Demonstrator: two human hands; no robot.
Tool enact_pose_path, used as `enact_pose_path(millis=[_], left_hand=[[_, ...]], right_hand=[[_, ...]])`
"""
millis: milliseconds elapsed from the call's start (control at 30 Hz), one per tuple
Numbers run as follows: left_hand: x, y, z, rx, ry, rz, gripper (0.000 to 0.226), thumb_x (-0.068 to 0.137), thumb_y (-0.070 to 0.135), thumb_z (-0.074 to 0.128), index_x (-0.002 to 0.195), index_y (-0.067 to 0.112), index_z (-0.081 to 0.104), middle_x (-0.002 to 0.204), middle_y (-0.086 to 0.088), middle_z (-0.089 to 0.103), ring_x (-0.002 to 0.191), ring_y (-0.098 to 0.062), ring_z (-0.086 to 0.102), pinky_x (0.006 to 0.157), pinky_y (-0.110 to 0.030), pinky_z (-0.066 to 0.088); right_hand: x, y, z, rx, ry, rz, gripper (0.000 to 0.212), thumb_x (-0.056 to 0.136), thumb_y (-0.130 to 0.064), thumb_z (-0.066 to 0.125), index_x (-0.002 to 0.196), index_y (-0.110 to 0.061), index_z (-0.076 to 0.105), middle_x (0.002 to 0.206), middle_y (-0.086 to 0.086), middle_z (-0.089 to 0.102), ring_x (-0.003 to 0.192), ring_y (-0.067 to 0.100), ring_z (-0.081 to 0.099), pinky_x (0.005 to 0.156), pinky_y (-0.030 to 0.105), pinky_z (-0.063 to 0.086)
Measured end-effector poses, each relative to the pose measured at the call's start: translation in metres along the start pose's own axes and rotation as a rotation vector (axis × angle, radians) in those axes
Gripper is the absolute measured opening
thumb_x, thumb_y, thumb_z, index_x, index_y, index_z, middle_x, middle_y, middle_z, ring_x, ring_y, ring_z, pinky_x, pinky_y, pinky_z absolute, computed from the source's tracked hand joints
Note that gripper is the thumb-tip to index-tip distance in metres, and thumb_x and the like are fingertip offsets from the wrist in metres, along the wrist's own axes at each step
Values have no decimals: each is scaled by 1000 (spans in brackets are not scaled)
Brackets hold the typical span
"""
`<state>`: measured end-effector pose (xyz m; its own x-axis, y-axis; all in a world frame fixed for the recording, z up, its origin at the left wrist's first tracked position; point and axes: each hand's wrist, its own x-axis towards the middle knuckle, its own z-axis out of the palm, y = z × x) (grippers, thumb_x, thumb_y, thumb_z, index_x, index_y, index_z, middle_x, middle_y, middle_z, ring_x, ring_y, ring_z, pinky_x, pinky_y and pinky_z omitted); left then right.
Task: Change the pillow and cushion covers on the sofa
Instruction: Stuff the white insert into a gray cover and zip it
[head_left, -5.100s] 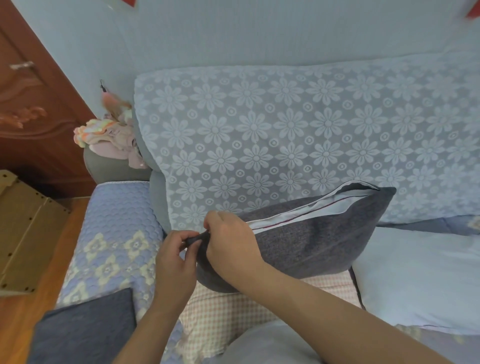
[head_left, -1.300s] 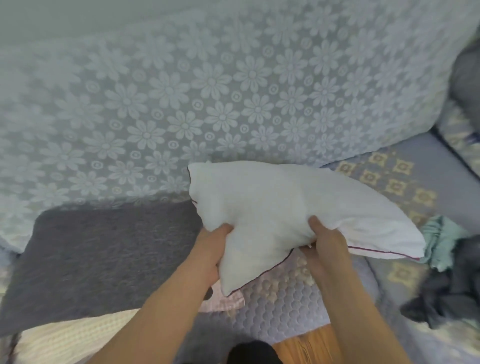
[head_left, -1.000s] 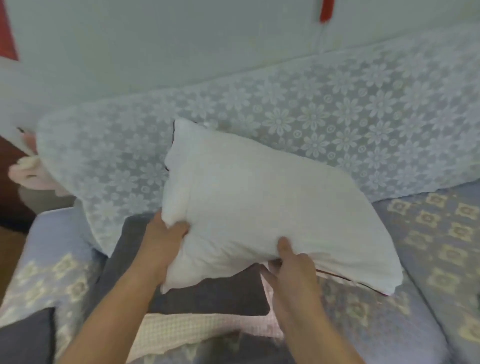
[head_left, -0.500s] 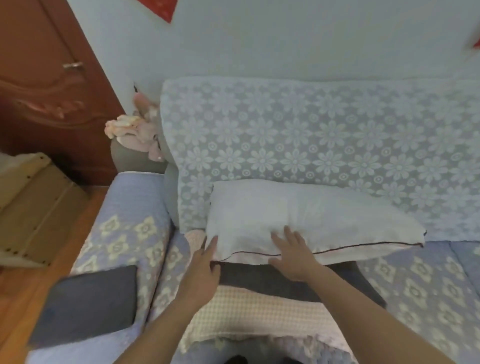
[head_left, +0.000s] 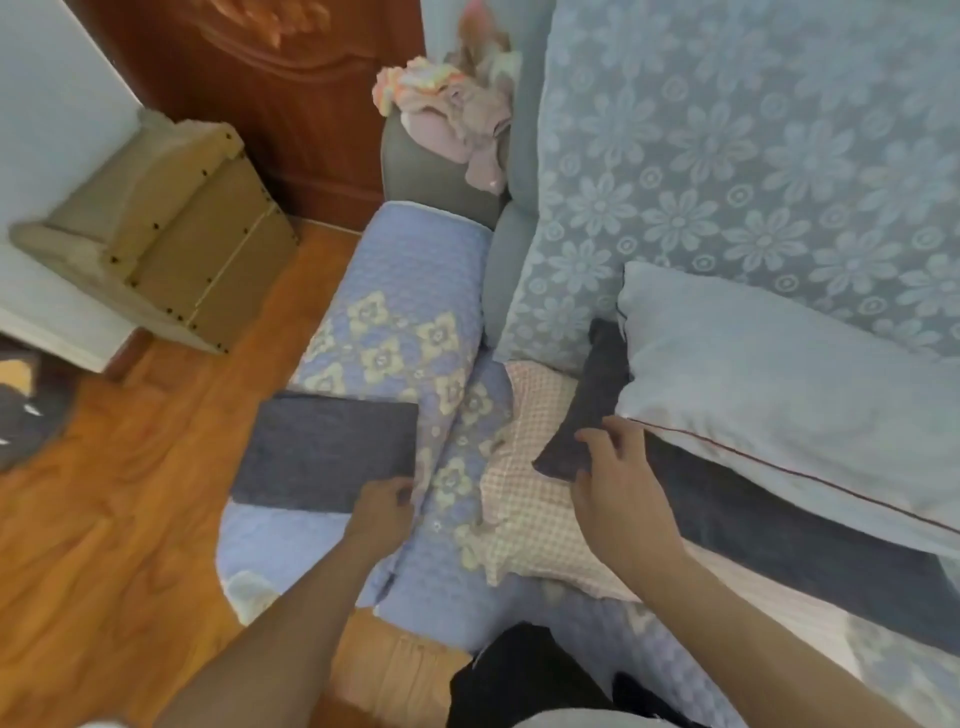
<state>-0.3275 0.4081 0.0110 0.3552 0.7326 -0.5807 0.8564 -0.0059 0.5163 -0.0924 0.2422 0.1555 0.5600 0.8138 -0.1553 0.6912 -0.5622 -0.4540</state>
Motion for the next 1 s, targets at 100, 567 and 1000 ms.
enact_pose_path(millis=[100, 567, 1000], left_hand=[[21, -24, 22, 234, -192, -68, 50, 102, 24, 46, 145, 47, 45, 164, -10, 14, 147, -39, 26, 112, -45, 37], [9, -32, -17, 20, 371, -232, 20, 99, 7, 57, 106, 6, 76, 105, -21, 73, 96, -41, 65, 81, -48, 57], [-159, 129, -230, -219, 482, 369, 19, 98, 8, 59, 90, 17, 73, 94, -2, 70, 90, -22, 65, 76, -39, 50]], right_hand=[[-3, -10, 34, 41, -134, -29, 39, 92, -8, 60, 131, -11, 55, 144, 8, 34, 104, 27, 61, 76, 34, 51], [-2, -28, 36, 220, -220, 162, 33, 95, -9, 55, 127, -12, 60, 135, 3, 43, 87, 12, 54, 86, 22, 43], [9, -104, -115, 444, -342, -72, 13, 98, -18, 57, 97, -25, 68, 96, -1, 71, 89, 16, 67, 78, 23, 52]])
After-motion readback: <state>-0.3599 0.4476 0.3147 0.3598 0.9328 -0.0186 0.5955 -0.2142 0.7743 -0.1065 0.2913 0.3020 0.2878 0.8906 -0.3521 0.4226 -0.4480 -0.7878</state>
